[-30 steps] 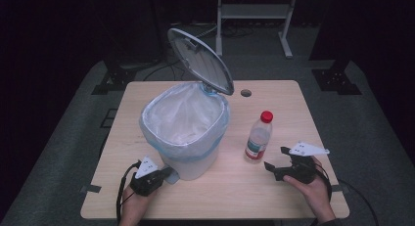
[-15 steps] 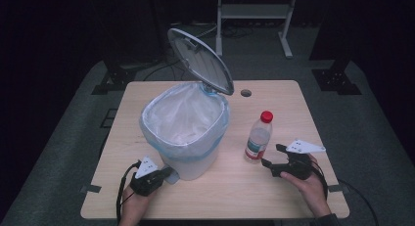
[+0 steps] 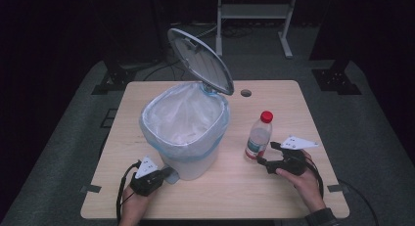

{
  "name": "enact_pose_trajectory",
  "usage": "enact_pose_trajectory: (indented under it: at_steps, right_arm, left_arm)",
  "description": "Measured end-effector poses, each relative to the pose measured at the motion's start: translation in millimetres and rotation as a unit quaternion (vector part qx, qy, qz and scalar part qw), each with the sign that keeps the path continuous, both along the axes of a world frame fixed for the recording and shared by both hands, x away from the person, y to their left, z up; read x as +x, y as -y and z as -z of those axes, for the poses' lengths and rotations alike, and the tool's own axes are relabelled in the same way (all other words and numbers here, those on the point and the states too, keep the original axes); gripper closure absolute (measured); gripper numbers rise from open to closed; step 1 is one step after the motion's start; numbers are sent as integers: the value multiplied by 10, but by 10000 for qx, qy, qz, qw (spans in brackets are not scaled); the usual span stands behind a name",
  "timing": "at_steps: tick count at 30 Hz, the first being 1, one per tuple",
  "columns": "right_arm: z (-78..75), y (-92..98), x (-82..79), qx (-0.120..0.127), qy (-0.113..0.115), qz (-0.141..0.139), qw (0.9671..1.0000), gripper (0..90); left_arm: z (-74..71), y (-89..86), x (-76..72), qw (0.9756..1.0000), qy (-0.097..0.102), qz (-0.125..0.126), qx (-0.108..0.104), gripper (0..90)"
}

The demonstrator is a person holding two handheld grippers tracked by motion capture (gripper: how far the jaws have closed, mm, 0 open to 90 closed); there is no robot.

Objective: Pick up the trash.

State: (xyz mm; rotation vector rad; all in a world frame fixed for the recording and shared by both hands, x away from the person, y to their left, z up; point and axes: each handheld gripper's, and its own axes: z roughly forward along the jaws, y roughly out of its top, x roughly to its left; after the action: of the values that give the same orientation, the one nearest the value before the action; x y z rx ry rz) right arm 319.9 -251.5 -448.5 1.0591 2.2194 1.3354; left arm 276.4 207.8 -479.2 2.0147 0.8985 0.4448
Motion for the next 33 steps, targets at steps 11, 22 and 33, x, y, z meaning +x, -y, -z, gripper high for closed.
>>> enact_pose_trajectory:
  at_steps: [11, 22, 33]
  right_arm:
    - [40, -117, 110, -55, 2, -100, 9999, 164]
    - [107, -164, 187, -101, -46, -106, 9999, 169]
    - [140, -175, 210, -112, -84, -86, 9999, 173]
  left_arm:
    - [0, 0, 0, 10000, -3, 1, -4, 890]
    - [0, 0, 0, 10000, 1, 3, 1, 890]
    - [0, 1, 0, 10000, 5, -1, 1, 890]
